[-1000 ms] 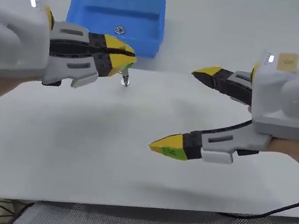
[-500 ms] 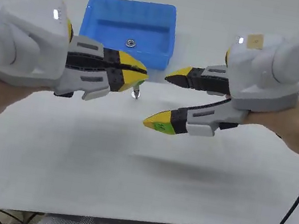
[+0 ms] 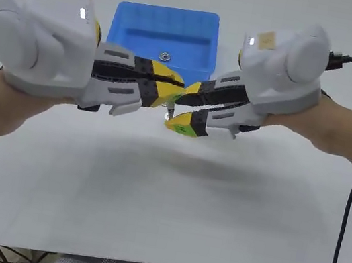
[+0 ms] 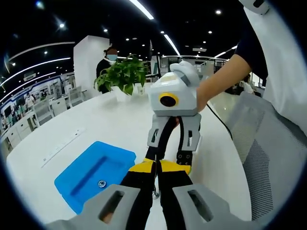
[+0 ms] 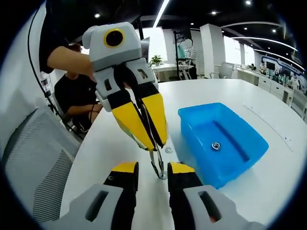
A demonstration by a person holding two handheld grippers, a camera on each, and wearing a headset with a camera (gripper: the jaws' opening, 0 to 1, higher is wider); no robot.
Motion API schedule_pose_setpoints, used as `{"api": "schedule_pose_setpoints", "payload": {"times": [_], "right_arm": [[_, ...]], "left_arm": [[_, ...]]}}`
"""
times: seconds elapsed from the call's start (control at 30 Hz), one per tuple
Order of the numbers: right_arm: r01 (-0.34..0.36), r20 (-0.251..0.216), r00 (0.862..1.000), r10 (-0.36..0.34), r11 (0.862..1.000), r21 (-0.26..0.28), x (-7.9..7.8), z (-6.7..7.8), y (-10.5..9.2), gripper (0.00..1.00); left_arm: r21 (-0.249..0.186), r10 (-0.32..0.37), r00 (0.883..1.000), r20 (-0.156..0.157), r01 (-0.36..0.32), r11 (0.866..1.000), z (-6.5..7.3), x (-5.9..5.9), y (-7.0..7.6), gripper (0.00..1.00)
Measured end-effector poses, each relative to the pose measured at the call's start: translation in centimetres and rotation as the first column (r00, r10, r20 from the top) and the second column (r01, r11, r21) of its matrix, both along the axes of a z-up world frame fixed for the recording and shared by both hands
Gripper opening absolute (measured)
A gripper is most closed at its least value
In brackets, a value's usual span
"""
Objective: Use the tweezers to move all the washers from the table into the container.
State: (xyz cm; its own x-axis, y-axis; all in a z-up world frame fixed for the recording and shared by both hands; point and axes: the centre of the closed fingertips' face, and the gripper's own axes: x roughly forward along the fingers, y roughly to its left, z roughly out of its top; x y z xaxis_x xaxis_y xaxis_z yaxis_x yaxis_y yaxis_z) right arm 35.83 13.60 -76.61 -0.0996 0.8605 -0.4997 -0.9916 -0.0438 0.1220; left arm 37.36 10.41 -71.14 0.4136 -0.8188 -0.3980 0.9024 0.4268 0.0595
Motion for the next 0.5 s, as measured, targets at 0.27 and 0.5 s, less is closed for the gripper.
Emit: {"api": "schedule_pose_setpoints", "payload": {"times": [0.27, 0.5], "right_arm": [[-0.031, 0.027, 0.999, 0.031, 0.999, 0.009, 0.04, 0.25, 0.46, 0.12], [-0.06, 0.03, 0.998, 0.06, 0.998, 0.006, -0.2, -0.05, 0.67, 0.12]], "left_arm": [[-0.016, -0.016, 1.0, -0.009, 0.016, 1.0, -0.04, -0.44, -0.4, 0.05], [-0.019, -0.018, 1.0, -0.015, 0.018, 1.0, -0.01, -0.62, -0.23, 0.05]]}}
